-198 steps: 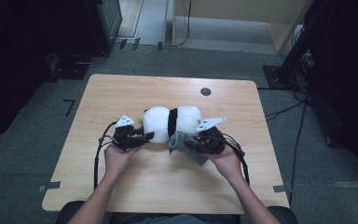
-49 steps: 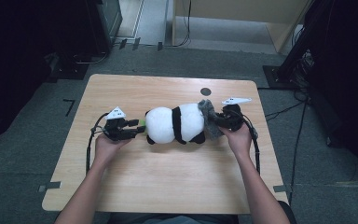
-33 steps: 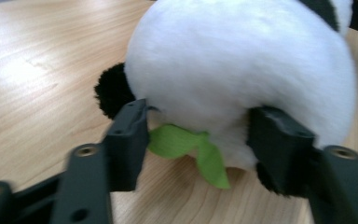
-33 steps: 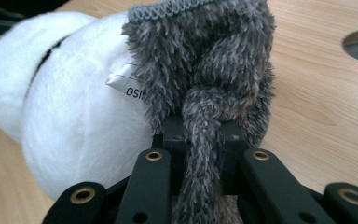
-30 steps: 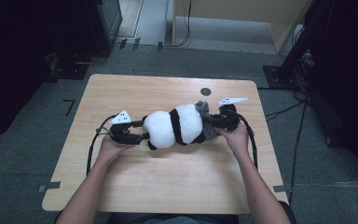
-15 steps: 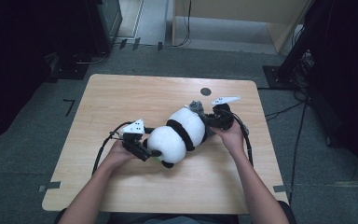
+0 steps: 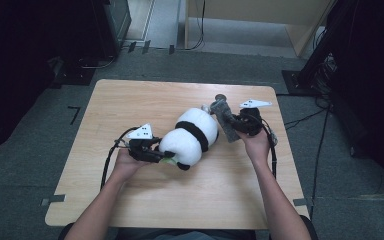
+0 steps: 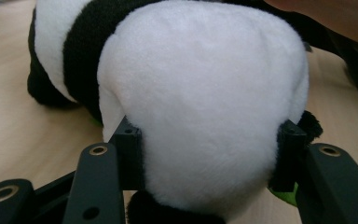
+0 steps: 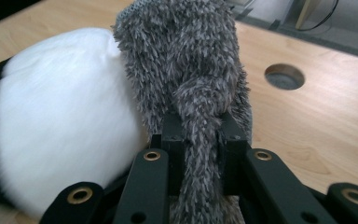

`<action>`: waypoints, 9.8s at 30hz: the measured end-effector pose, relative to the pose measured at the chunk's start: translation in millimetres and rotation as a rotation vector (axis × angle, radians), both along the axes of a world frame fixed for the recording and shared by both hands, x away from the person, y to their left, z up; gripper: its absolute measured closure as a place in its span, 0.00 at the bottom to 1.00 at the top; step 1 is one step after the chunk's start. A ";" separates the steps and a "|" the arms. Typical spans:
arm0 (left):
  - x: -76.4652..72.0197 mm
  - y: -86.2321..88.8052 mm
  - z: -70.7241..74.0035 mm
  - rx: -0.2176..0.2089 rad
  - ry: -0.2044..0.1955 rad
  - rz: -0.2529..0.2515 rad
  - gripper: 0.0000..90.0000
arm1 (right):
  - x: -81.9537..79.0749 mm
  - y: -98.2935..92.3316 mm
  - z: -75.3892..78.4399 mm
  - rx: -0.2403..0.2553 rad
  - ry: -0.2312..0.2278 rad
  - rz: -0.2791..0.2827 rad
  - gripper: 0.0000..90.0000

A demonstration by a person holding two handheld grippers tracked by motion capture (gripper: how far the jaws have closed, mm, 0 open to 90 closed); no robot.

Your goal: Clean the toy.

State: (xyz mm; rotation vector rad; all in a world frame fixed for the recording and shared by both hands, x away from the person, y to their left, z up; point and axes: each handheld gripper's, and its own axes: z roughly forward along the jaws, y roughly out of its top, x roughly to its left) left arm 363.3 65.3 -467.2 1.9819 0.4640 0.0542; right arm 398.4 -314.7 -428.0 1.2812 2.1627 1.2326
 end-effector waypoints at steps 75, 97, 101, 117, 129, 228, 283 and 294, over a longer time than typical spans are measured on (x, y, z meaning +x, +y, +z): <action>-9.1 0.2 37.5 -0.136 0.089 0.426 0.47 | -58.1 132.2 -34.0 -0.146 0.044 0.413 0.86; -7.6 -2.3 27.8 -0.062 0.082 0.416 0.46 | -39.3 50.5 8.6 0.099 -0.010 0.169 0.86; -9.2 -11.8 24.5 -0.058 0.086 0.398 0.46 | -49.9 58.5 27.0 0.141 -0.062 0.206 0.86; -13.7 -16.3 26.0 -0.091 0.098 0.442 0.46 | -72.5 115.2 14.5 0.076 -0.071 0.365 0.87; -12.8 -12.0 27.2 -0.117 0.130 0.453 0.47 | -78.6 138.0 -8.9 -0.003 -0.073 0.441 0.87; 33.9 81.5 -6.5 0.009 0.070 0.560 0.32 | 10.9 -52.9 -64.3 -0.008 0.158 -0.151 0.78; -7.4 46.5 32.7 -0.012 0.076 0.369 0.00 | -52.8 2.5 -22.3 0.006 0.045 0.060 0.45; -15.5 9.4 23.8 0.039 0.086 0.295 0.00 | -77.0 16.2 -26.9 0.012 0.014 0.110 0.45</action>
